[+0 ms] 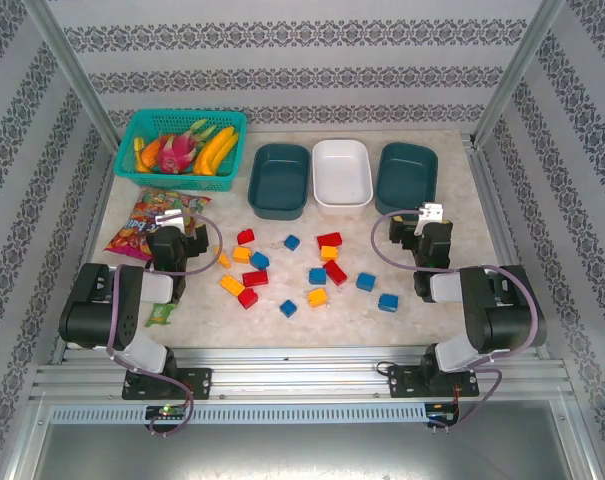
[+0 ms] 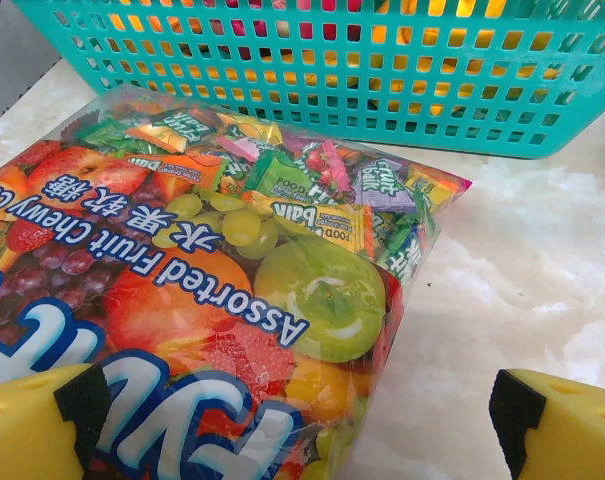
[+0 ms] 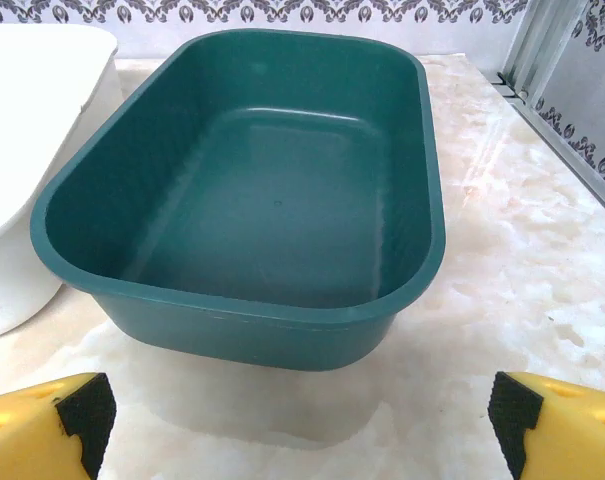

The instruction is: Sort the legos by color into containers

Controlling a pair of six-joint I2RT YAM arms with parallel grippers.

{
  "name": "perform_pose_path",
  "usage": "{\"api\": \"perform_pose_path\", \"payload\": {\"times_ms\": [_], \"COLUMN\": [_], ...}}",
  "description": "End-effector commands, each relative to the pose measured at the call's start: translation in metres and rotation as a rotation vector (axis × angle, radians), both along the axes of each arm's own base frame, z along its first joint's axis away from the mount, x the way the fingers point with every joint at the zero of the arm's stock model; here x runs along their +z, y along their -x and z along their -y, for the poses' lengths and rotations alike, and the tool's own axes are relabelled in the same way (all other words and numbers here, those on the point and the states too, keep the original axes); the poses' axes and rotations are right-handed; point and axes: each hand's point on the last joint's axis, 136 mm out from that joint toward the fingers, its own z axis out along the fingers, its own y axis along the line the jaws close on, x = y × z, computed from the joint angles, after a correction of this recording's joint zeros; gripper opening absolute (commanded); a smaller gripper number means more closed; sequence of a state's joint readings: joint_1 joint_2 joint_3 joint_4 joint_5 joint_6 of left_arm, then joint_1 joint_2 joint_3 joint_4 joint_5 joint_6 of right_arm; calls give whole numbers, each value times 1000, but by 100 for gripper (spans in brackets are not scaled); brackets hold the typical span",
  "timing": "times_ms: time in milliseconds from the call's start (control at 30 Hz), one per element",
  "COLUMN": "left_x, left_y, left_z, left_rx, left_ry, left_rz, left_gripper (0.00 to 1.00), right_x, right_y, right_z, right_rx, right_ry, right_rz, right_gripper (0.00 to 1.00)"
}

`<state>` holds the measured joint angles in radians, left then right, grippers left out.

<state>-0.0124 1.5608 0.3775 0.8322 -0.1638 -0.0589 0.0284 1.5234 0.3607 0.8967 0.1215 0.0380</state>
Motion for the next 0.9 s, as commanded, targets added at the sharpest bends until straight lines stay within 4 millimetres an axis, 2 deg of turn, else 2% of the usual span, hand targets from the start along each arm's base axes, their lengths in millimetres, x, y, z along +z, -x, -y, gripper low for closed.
{"api": "perform_pose_path", "payload": {"times_ms": [0, 667, 767, 867], "left_x": [14, 14, 24, 48], "left_y": [-8, -8, -7, -4], "left_z": [5, 5, 12, 18], "left_rx": [-20, -21, -61, -64], "left_ry": [-8, -8, -14, -47], "left_rz": [52, 53, 47, 25], "left_gripper": [100, 100, 100, 100], "right_x": [14, 14, 24, 42], "right_y": [-6, -6, -3, 4], "right_z": [-4, -4, 4, 12], "right_rx": [20, 20, -27, -91], "right_ry": [-8, -8, -7, 10], "right_rz": [43, 43, 76, 54], "right_gripper": [98, 98, 98, 98]}}
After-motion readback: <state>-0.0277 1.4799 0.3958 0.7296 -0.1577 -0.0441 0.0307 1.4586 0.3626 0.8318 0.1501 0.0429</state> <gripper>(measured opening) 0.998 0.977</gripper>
